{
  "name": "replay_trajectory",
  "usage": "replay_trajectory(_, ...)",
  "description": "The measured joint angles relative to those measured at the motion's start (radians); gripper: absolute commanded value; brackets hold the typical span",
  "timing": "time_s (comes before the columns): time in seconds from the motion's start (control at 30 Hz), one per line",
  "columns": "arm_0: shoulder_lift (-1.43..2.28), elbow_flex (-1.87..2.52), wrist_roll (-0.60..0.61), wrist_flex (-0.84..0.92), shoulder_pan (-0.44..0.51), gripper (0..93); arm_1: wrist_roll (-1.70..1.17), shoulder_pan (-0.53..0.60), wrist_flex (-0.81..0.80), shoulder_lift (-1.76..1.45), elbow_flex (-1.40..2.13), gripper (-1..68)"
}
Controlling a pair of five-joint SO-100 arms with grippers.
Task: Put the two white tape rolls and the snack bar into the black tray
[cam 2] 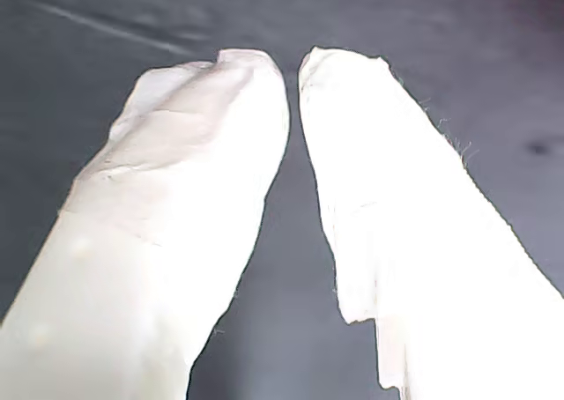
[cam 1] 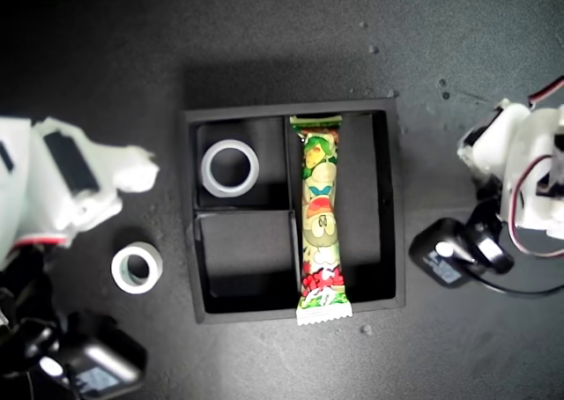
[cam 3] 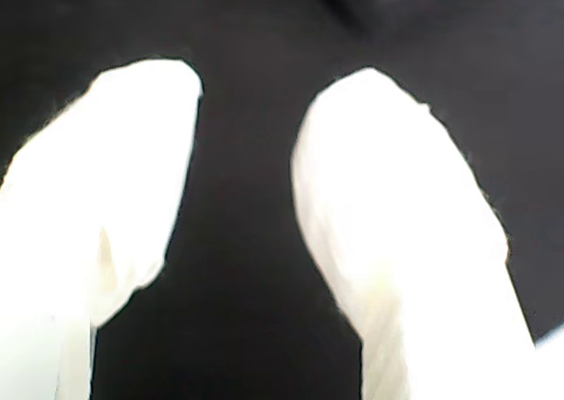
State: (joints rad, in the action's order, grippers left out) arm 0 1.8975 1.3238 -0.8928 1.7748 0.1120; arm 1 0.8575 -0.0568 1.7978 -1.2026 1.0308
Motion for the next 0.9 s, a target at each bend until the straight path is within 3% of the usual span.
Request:
replay_trajectory(0.27,0.371,0.557,-0.261,-0.233,0.133,10.4,0.204,0.021,-0.095,-0.403,0.453,-0.2)
replay_trajectory(0.5,0.491,0.861,-0.360,-0.440,0.241,14.5,0.350,0.048,-0.272,-0.655,0.853,-0.3)
replay_trajectory(0.7,0.476,0.937,-0.431,-0.569,0.322,14.5,0.472,0.043,-0.512,-0.985,1.273,-0.3)
replay_trajectory(0.9,0.423,0.942,-0.463,-0.650,0.393,14.5,0.532,0.040,-0.658,-1.141,1.468,-0.3)
